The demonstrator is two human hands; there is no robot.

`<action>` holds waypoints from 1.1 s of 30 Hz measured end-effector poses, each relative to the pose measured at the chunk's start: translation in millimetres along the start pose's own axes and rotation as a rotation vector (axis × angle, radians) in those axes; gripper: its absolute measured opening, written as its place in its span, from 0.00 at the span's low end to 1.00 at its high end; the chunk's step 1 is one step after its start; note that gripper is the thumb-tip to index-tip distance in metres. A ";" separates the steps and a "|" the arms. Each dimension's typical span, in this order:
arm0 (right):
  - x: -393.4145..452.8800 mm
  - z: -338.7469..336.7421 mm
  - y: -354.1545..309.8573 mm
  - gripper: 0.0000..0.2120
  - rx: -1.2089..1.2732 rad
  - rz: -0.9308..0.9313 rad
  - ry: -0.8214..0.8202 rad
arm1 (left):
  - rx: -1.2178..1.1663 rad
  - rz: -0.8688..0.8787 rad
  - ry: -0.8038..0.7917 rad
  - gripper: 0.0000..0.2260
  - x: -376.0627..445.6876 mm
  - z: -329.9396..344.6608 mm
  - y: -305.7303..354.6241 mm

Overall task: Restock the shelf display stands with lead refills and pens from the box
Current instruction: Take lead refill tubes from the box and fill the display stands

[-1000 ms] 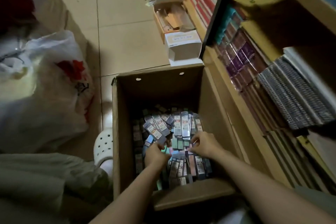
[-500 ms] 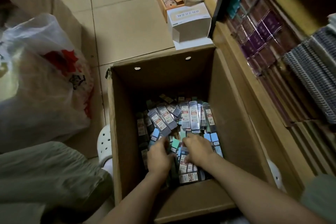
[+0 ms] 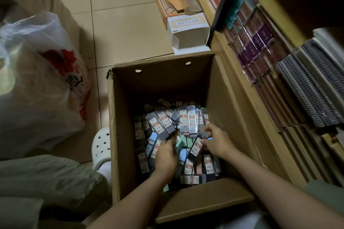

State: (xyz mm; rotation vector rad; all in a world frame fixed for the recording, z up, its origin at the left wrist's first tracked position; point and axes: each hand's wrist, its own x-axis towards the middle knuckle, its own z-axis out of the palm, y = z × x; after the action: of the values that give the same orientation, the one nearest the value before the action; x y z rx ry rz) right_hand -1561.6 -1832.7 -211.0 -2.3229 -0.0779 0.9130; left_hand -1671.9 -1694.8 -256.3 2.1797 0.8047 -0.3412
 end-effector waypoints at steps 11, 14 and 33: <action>-11.2 13.2 -35.7 0.12 0.264 -0.070 -0.003 | -0.942 -0.151 -0.363 0.08 3.6 -34.2 21.3; -6.8 17.8 -42.1 0.13 0.354 -0.052 0.023 | -0.997 -0.145 -0.309 0.11 3.0 -34.7 20.8; 12.4 77.4 -35.0 0.20 -0.428 0.227 0.116 | -0.927 -0.485 0.085 0.21 33.8 -24.5 1.7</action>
State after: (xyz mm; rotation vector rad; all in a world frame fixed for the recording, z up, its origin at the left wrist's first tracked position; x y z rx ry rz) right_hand -1595.1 -1759.7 -241.3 -2.8237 0.0457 0.9401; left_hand -1645.4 -1662.6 -255.0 1.1320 1.2324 -0.0698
